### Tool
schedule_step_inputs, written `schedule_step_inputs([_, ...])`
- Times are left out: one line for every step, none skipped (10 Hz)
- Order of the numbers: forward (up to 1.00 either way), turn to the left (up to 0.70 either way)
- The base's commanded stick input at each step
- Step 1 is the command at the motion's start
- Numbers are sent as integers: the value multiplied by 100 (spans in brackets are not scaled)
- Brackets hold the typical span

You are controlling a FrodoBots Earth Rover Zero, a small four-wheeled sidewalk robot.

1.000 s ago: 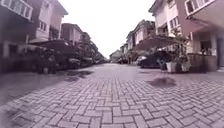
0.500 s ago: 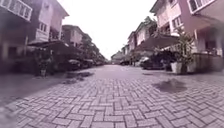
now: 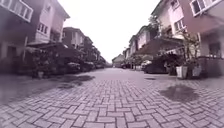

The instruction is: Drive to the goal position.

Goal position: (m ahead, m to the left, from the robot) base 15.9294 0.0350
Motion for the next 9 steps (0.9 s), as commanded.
schedule_step_inputs([69, 3])
schedule_step_inputs([69, 3])
schedule_step_inputs([69, 3])
schedule_step_inputs([69, 3])
schedule_step_inputs([69, 3])
schedule_step_inputs([69, 3])
schedule_step_inputs([69, 3])
schedule_step_inputs([69, 3])
schedule_step_inputs([69, 3])
